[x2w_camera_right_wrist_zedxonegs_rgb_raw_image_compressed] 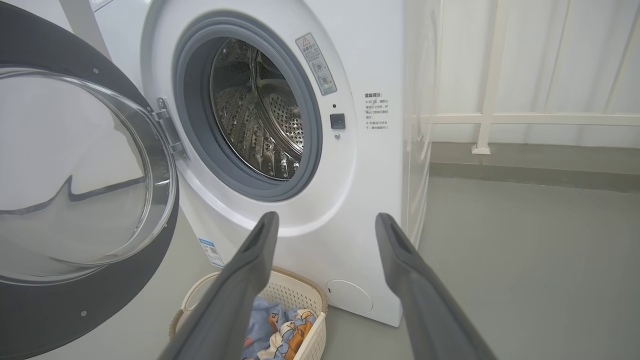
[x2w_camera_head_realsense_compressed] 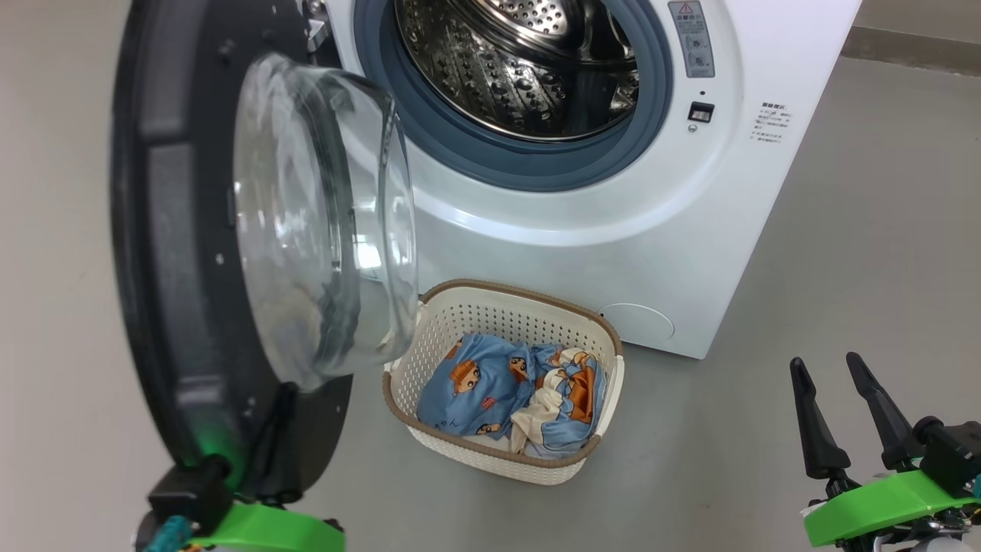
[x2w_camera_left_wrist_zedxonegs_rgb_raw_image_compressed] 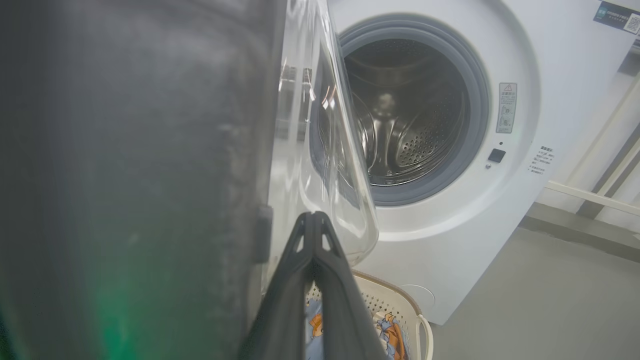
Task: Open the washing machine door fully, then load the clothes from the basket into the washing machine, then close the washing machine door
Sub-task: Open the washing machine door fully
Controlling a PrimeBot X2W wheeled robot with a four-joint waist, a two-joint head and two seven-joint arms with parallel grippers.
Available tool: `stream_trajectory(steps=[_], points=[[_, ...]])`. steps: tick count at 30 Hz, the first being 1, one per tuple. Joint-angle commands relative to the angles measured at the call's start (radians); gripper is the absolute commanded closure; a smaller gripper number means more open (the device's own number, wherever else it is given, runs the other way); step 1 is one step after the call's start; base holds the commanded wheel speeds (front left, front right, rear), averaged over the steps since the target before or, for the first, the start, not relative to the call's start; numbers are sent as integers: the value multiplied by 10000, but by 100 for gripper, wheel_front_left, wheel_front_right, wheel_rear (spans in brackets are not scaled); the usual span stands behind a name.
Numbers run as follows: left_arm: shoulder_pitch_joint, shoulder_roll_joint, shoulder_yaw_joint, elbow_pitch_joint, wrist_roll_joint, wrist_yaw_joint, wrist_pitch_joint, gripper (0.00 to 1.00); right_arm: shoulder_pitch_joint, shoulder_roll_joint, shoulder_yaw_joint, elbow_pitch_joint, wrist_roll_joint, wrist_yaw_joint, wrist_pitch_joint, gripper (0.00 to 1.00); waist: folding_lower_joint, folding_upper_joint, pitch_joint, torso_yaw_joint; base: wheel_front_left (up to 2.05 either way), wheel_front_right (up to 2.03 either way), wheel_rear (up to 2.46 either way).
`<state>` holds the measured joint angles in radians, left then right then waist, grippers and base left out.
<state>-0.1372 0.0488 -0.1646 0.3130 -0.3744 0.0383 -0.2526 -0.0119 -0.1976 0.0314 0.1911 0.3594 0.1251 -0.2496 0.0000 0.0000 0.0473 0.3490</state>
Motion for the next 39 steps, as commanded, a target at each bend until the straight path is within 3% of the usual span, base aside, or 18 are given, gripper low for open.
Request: stream_trajectory(steps=[1, 25, 39], points=[[-129, 326, 631, -284, 105, 165, -91, 100, -61, -186, 207, -232, -81, 56, -122, 0, 0, 0, -4, 3, 0, 0, 0], [-523, 1069, 3044, 56, 340, 610, -91, 100, -200, -477, 163, -344, -27, 56, -122, 0, 0, 0, 663, 115, 0, 0, 0], [-1425, 1158, 4515, 725, 871, 363, -91, 100, -461, -915, 141, -527, 31, 56, -122, 0, 0, 0, 1430, 221, 0, 0, 0]])
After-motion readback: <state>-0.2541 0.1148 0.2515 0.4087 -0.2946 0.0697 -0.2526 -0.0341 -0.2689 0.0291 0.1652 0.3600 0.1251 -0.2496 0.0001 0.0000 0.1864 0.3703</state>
